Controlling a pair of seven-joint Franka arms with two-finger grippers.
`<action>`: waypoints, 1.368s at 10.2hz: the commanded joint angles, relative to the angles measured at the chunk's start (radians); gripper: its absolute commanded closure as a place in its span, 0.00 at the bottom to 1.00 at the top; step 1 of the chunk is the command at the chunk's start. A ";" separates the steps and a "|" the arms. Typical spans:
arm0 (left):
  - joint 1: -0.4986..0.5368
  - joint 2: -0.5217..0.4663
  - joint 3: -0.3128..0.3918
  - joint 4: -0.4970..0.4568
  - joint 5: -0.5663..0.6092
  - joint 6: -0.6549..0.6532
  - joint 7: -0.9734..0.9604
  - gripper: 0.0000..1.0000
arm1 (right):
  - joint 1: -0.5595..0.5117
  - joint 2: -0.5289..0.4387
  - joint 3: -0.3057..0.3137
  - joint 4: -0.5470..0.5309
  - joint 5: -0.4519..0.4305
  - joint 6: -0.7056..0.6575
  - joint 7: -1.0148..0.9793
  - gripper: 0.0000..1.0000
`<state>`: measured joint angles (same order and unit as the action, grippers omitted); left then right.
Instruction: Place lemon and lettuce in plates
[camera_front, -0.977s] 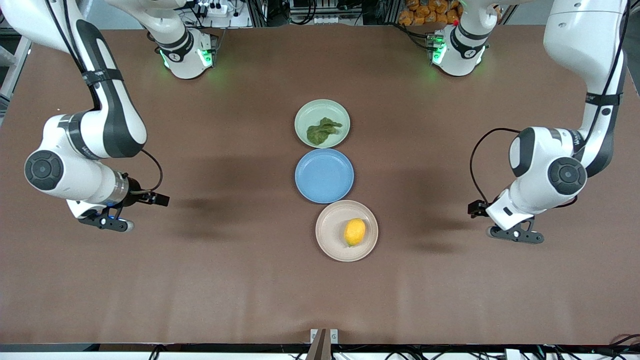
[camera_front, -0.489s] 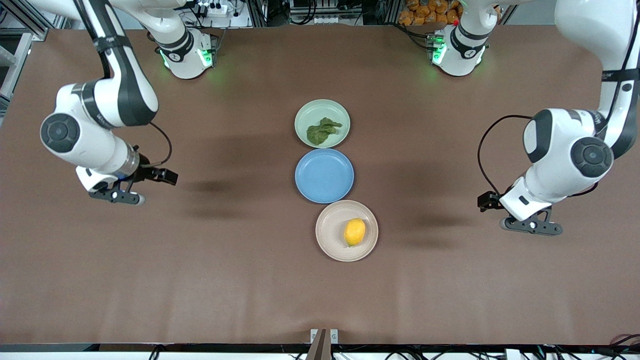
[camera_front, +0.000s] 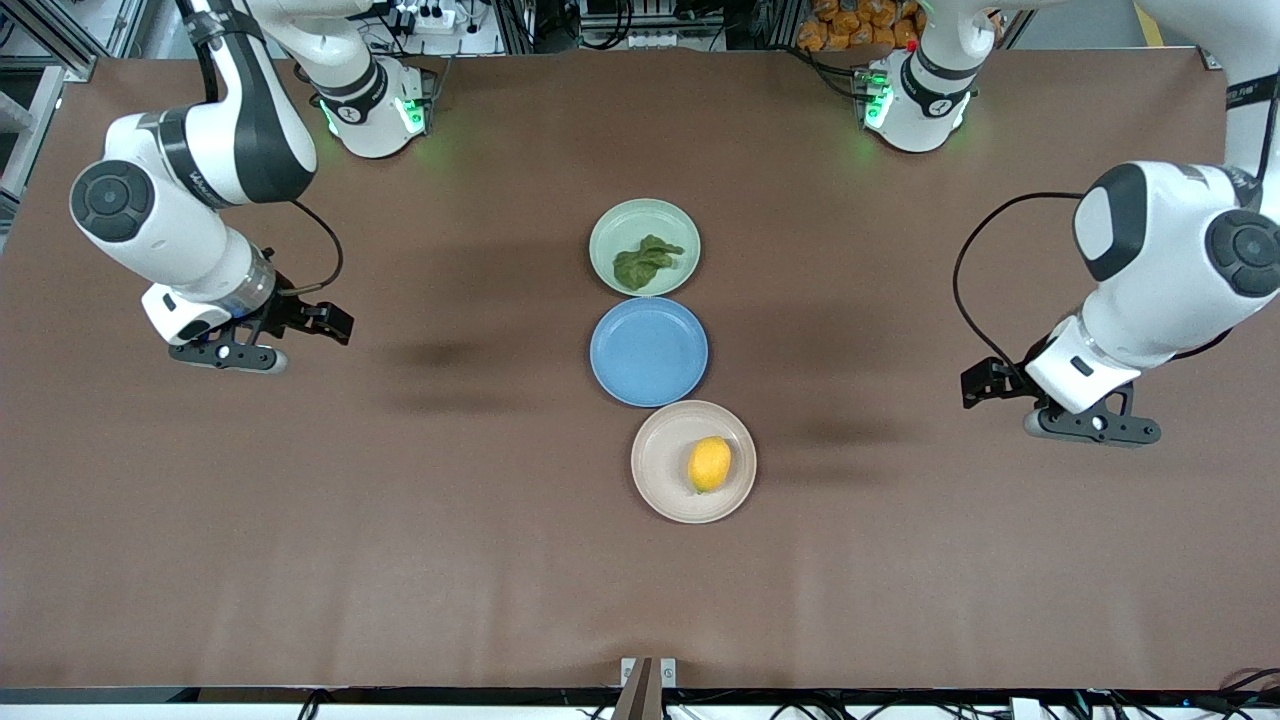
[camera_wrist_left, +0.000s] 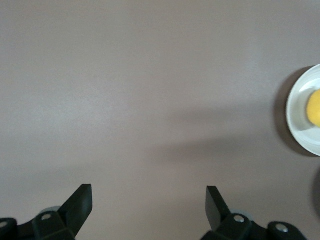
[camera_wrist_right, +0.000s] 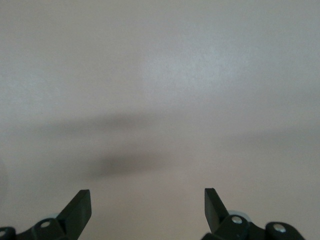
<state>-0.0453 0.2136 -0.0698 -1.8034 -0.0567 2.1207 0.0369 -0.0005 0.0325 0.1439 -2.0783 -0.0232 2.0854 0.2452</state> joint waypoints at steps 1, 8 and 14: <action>0.005 -0.051 0.001 0.068 -0.028 -0.134 -0.008 0.00 | -0.019 -0.031 0.005 0.097 -0.004 -0.114 -0.066 0.00; -0.030 -0.126 0.018 0.245 -0.022 -0.364 -0.051 0.00 | -0.030 -0.034 -0.004 0.449 0.037 -0.450 -0.185 0.00; -0.031 -0.148 0.041 0.308 -0.017 -0.441 -0.052 0.00 | -0.030 -0.062 -0.009 0.520 0.019 -0.539 -0.195 0.00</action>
<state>-0.0636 0.0790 -0.0426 -1.5051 -0.0634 1.7092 -0.0018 -0.0150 -0.0118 0.1322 -1.5788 -0.0062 1.5739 0.0723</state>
